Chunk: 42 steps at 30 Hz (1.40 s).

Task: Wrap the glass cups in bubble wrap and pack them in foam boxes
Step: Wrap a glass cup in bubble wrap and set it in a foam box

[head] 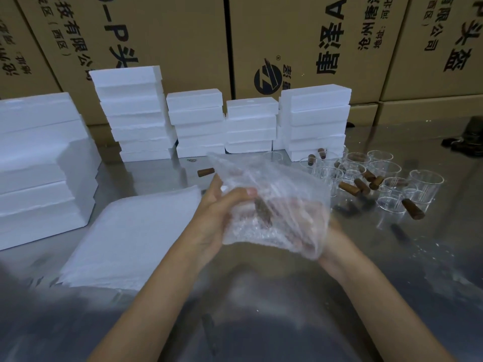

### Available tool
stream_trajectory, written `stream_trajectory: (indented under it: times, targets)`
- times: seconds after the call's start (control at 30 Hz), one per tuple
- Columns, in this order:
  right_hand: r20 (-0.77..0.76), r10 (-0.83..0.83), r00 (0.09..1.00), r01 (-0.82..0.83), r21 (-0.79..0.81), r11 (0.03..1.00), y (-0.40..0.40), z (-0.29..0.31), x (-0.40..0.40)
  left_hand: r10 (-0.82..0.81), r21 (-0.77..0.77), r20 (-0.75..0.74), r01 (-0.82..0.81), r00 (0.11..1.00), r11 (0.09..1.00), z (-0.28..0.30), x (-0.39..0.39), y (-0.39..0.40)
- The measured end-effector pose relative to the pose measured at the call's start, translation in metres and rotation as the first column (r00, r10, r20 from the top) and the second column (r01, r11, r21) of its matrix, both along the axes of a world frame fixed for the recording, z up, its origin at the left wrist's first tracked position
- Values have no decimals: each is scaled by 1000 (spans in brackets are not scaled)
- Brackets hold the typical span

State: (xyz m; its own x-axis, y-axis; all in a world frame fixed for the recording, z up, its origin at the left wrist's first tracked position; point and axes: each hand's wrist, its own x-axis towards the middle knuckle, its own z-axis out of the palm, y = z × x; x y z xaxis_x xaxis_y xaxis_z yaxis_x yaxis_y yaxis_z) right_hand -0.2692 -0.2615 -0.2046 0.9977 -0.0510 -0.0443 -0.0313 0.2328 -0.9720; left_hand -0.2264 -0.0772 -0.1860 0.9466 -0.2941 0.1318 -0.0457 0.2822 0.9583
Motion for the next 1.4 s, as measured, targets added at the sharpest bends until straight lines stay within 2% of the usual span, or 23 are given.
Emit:
stream_trajectory:
  times: [0.07,0.13,0.17,0.2,0.27,0.3,0.37,0.4,0.5,0.6,0.73,0.87,0.93,1.0,1.07,1.17,1.23,1.3,1.33,1.4]
  targets:
    - [130,-191,973,181,85,980,-5,8,4,28,-161,-43,-34,999,986,5,3,3]
    - [159,-425,891,411,113,904,-16,8,12,8,-286,-103,-37,995,958,7,6,7]
    - [162,-447,880,440,80,894,-20,5,13,13,-323,-130,-54,991,945,8,7,10]
    - [164,-389,906,392,15,920,-21,2,14,20,-351,-142,-70,990,934,8,9,12]
    - [122,-41,992,49,-57,997,-16,-3,12,8,-401,-148,-68,989,914,8,10,12]
    - [64,134,989,-129,-73,989,-11,-4,10,-10,-408,-135,-46,991,912,7,9,10]
    - [7,308,951,-308,-48,950,0,-6,6,-62,-369,-89,25,994,929,5,7,7]
    - [17,299,954,-299,0,954,4,-6,6,-95,-335,-80,63,992,940,3,5,4]
    - [21,89,996,-91,131,987,3,2,7,-191,-185,-122,167,974,968,-3,0,-3]
    - [2,-70,998,68,193,979,-8,3,9,-227,77,-132,239,965,968,-9,-2,-6]
    - [145,-205,968,221,-111,969,-10,-2,11,-214,435,-37,209,976,876,-12,-4,-5]
    - [271,-205,940,299,-370,880,-5,-13,17,-222,640,6,167,975,750,-11,-3,0]
    - [284,-181,942,298,-451,841,-5,-19,20,-224,662,-8,173,975,729,-7,-1,4]
    - [275,-146,950,258,-431,865,-6,-23,22,-193,655,8,141,981,742,-4,1,9]
    - [291,-93,952,213,-412,886,-6,-25,21,-116,656,60,49,991,753,-3,3,9]
    - [397,-60,916,232,-401,886,-3,-28,21,19,626,140,-103,990,773,-9,4,2]
    - [475,-33,879,300,-497,814,-1,-29,21,86,598,198,-190,976,779,-12,4,-4]
    - [515,37,856,363,-652,666,2,-33,23,133,549,219,-235,967,802,-14,3,-11]
    - [503,71,861,358,-701,617,4,-35,23,150,520,217,-244,965,819,-14,2,-14]
    - [428,83,900,303,-750,588,5,-36,20,148,484,234,-247,961,840,-15,-1,-18]
